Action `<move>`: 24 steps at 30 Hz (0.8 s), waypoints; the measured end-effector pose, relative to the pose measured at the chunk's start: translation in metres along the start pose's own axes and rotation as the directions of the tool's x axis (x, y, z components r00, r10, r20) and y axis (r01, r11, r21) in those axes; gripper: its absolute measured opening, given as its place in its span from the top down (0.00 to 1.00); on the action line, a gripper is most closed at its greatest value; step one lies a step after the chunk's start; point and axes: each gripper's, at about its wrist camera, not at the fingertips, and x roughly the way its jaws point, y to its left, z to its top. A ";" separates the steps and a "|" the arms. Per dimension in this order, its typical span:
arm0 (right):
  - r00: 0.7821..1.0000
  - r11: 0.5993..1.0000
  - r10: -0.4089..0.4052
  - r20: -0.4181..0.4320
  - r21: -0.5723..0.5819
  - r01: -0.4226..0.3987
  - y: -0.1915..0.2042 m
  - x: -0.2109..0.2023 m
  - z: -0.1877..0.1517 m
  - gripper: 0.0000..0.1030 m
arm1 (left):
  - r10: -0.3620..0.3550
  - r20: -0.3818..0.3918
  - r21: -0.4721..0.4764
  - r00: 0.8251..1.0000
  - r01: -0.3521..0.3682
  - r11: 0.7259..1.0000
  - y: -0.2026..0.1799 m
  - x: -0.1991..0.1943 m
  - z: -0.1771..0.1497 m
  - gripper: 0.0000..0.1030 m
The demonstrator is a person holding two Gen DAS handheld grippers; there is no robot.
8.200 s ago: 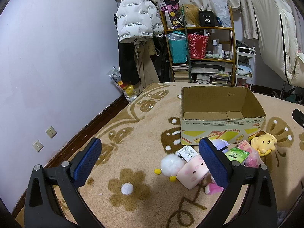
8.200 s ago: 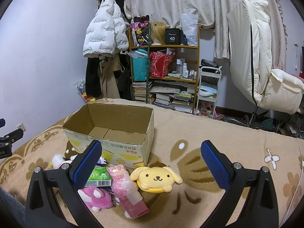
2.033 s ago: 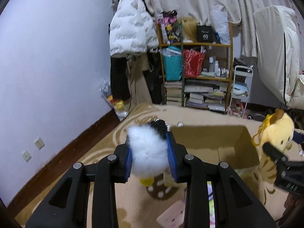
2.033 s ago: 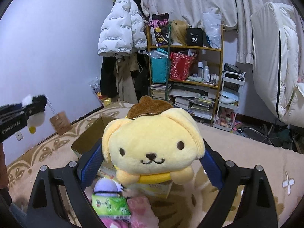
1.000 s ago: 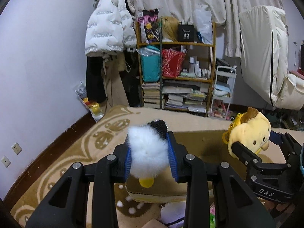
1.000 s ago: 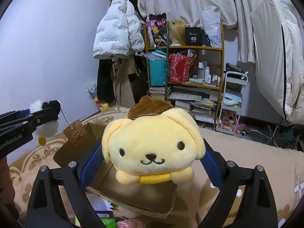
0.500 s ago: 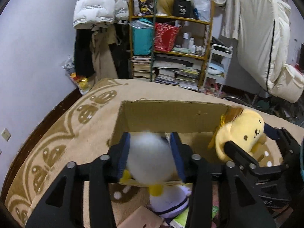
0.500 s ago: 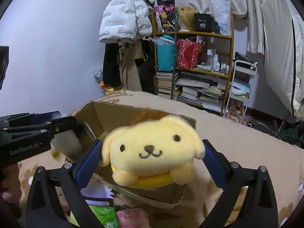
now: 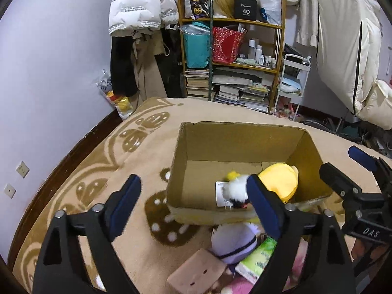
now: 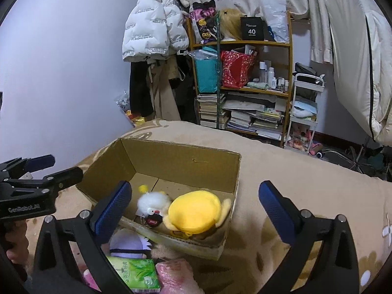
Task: Organize soft objects
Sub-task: 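Open both tools to drop the pom-pom and dog plush into the box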
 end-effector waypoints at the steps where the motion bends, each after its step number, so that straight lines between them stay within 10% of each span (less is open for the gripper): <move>1: 1.000 1.000 0.001 0.002 0.003 -0.001 0.000 -0.003 0.000 0.00 | 0.005 0.007 -0.010 1.000 -0.005 1.000 0.003 -0.006 -0.001 0.07; 24: 0.998 0.998 0.064 0.025 -0.022 -0.064 0.028 -0.087 -0.018 0.00 | 0.072 -0.070 0.015 0.995 -0.072 0.997 0.028 -0.080 -0.047 0.02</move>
